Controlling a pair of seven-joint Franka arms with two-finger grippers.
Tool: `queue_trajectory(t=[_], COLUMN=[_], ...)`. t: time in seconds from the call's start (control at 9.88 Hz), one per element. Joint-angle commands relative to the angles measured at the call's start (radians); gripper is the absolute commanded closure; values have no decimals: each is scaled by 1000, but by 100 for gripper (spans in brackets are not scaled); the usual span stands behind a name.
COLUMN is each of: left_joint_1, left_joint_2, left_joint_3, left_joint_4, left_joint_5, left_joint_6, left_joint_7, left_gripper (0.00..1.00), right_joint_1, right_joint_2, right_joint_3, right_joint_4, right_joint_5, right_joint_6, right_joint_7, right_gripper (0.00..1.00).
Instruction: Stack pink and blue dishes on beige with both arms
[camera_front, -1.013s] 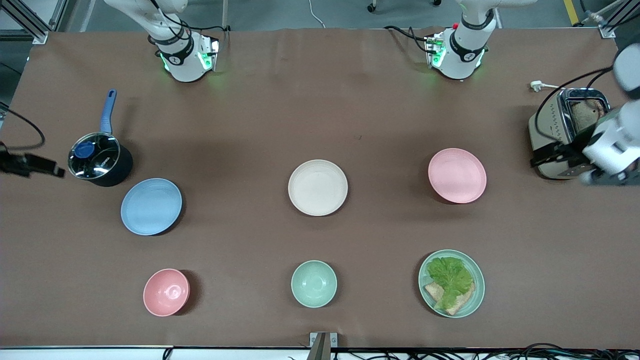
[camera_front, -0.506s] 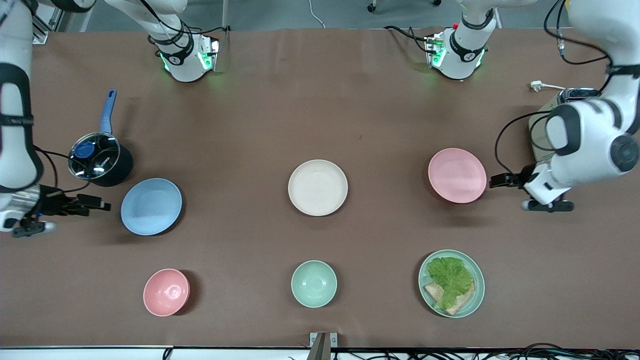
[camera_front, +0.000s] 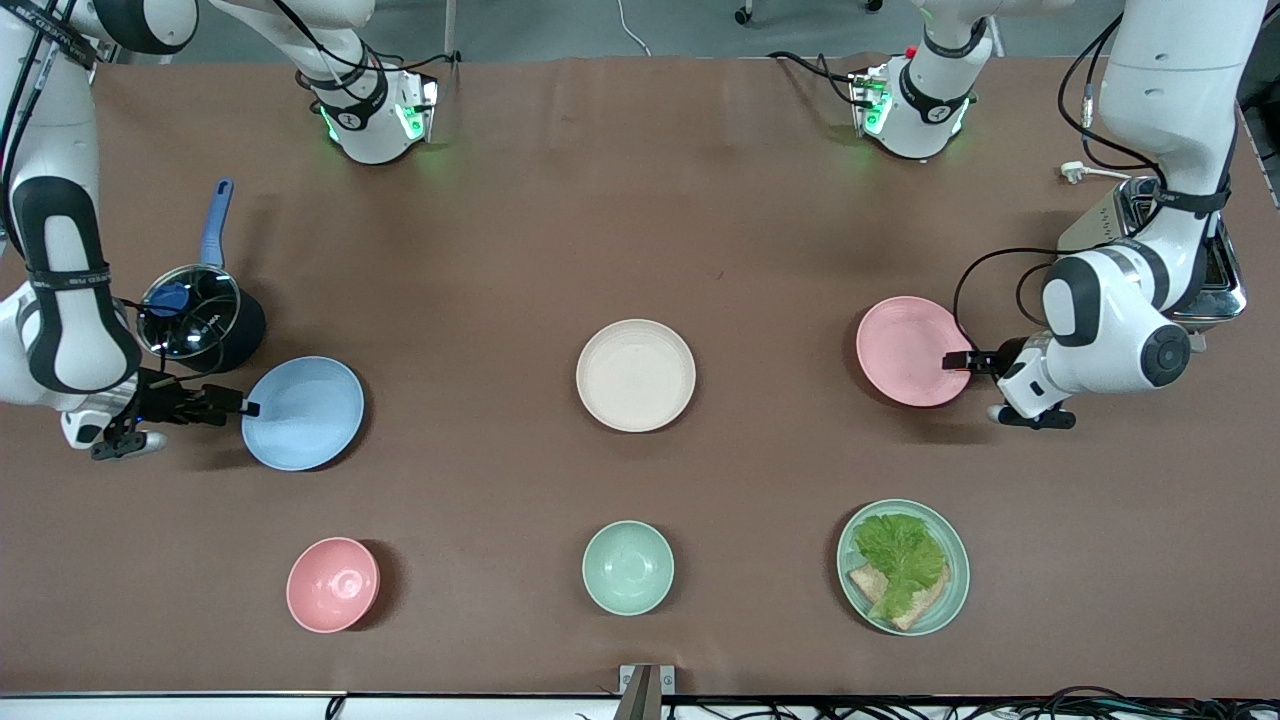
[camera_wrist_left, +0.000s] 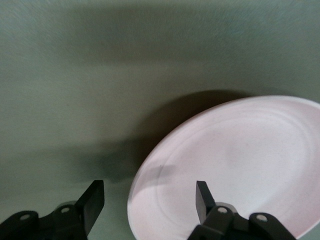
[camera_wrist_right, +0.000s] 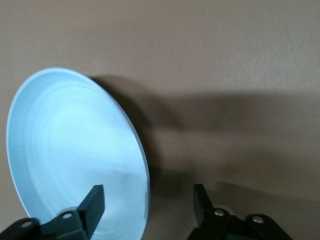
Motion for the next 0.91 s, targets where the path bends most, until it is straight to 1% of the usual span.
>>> queue_trajectory(t=[0.0, 0.1, 0.2, 0.3, 0.41, 0.51, 0.61, 0.71, 0.81], left_joint_1=[1, 2, 4, 9, 13, 15, 15, 15, 19], left_joint_2=[36, 31, 28, 25, 14, -13, -60, -106, -127], left_joint_3=[3, 3, 3, 3, 3, 2, -10, -68, -140], left_joint_4=[-9, -9, -9, -10, -18, -20, -16, -13, -4], left_joint_5=[-51, -53, -53, -53, -53, -53, -54, -56, -56], left_joint_6=[20, 19, 16, 11, 6, -1, -13, -14, -12], left_joint_7=[64, 81, 84, 84, 84, 82, 67, 44, -38], left_gripper=[61, 86, 97, 100, 100, 100, 100, 100, 100], right_joint_1=[-7, -1, -2, -1, -1, 3, 9, 9, 9], right_joint_2=[-1, 7, 7, 5, 4, 4, 2, -1, -8], right_joint_3=[5, 3, 3, 2, -1, -18, -47, -65, -70], right_joint_4=[-30, -30, -30, -16, 14, 35, 82, 146, 226], right_joint_5=[37, 71, 76, 76, 67, 61, 36, -28, -97], right_joint_6=[14, 4, -13, -42, -52, -79, -131, -200, -289], right_joint_7=[-23, -22, -16, 1, 15, 15, 21, 73, 148], right_gripper=[47, 57, 74, 99, 99, 99, 99, 99, 99])
